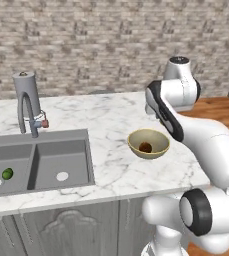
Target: Pick the oranges from the cabinet and place them in one bowl. Pick the avocado from the sink and place it in the other bowl.
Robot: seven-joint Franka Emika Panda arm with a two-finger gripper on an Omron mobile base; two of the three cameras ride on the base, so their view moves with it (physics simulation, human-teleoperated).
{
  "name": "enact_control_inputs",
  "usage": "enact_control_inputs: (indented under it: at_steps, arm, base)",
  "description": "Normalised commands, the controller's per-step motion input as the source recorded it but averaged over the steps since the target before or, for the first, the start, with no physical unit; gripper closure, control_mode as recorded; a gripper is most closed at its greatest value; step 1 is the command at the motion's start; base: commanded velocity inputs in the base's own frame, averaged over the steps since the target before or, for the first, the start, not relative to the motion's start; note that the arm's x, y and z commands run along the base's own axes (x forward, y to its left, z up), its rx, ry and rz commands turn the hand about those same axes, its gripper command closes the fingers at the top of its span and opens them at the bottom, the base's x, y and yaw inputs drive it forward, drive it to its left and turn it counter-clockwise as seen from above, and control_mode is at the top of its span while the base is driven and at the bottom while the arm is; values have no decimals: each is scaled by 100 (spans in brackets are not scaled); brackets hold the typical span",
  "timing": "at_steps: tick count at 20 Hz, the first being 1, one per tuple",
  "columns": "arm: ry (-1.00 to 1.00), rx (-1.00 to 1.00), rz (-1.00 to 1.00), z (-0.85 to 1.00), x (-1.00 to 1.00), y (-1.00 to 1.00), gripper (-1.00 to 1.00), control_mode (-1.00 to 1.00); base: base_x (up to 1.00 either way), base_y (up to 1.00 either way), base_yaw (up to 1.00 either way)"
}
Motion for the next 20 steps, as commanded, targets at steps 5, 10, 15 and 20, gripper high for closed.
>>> enact_control_inputs:
  at_steps: [5, 10, 15, 20]
  arm:
    - [0, 1, 0, -22, 23, -5, 100, -100]
    - [0, 3, 0, -20, 24, -2, 100, -100]
    - [0, 3, 0, -21, 22, -2, 100, -100]
    - [0, 2, 0, -22, 18, -1, 100, -100]
  base:
    - [0, 0, 0]
    - [0, 0, 0]
    - [0, 0, 0]
    - [0, 0, 0]
